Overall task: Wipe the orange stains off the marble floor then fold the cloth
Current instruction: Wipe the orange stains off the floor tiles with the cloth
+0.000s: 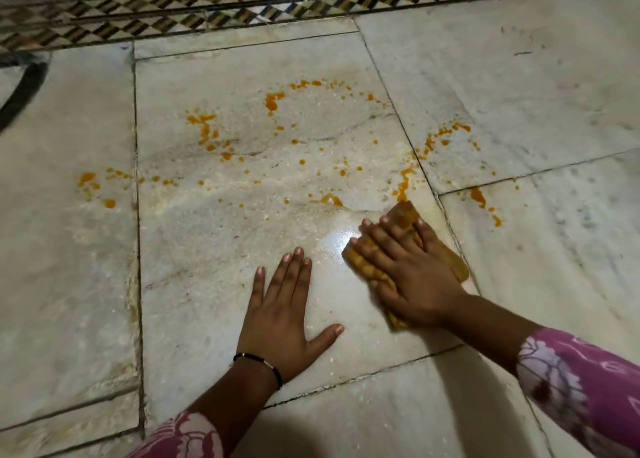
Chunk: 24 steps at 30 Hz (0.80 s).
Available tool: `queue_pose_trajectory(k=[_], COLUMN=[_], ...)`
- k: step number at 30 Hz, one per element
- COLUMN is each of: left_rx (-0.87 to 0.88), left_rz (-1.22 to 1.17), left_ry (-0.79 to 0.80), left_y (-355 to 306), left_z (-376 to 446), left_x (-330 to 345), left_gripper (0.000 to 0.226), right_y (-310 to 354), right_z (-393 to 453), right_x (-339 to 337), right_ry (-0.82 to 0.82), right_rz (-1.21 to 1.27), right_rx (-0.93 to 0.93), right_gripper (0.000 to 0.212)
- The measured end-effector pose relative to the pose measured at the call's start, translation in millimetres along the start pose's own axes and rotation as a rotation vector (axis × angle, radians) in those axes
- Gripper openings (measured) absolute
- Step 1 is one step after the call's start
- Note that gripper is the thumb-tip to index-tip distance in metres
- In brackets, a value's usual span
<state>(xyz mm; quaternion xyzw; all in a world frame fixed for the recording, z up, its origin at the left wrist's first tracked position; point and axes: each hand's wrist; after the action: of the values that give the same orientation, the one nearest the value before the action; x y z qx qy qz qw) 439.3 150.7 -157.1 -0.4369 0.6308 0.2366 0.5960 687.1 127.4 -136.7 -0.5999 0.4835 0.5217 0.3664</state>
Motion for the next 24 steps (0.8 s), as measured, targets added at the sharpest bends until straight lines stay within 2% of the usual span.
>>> queue_pose_trajectory(k=[3,5,7,9,11,13,14,16,19,22,24], left_rx=[0.006,0.002,0.000,0.003,0.000,0.000,0.001,0.000,0.002,0.004,0.004], left_rz=[-0.018,-0.021,-0.018,-0.021,-0.026,-0.015,-0.005,0.010,0.015,0.005,0.007], left_ry=[-0.018,-0.028,-0.032,-0.027,-0.021,-0.015,-0.011,-0.004,0.005,-0.005,-0.012], left_y=[2,2,1,0,1,0,-1,-1,-1,0,0], left_z=[0,0,0,0,0,0,0,0,0,0,0], left_x=[1,2,2,1,1,0,0,-1,0,1,0], left_gripper=[0.095,0.095,0.095,0.095,0.095,0.095,0.095,0.095,0.095,0.095,0.094], right_y=[-1,-25,-54,-73,-69,-46,-30,5,36,19,-8], right_z=[-40,-66,-76,-65,-40,-9,3,13,-15,-61,-75], right_x=[3,3,1,-3,-5,-6,-6,-4,4,8,6], right_ry=[0.046,0.047,0.075,0.086,0.030,-0.014,-0.017,-0.011,-0.006,0.004,0.019], right_rz=[-0.009,-0.001,0.003,0.001,0.022,0.025,0.021,0.018,0.058,0.071,0.077], right_rx=[-0.199,-0.236,-0.149,0.015,0.226,0.337,0.321,0.171,0.016,0.100,0.245], right_gripper=[0.065,0.064,0.065,0.067,0.069,0.069,0.069,0.069,0.065,0.066,0.067])
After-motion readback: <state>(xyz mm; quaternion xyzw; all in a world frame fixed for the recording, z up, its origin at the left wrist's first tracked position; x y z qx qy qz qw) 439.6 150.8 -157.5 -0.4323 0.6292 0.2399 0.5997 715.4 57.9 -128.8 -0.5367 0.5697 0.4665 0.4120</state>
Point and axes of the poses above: each hand's wrist, its own z-axis towards the middle knuckle, its own x-axis out of the palm, y = z × x, and after that the axes turned 4 degrees about -x, right-handed
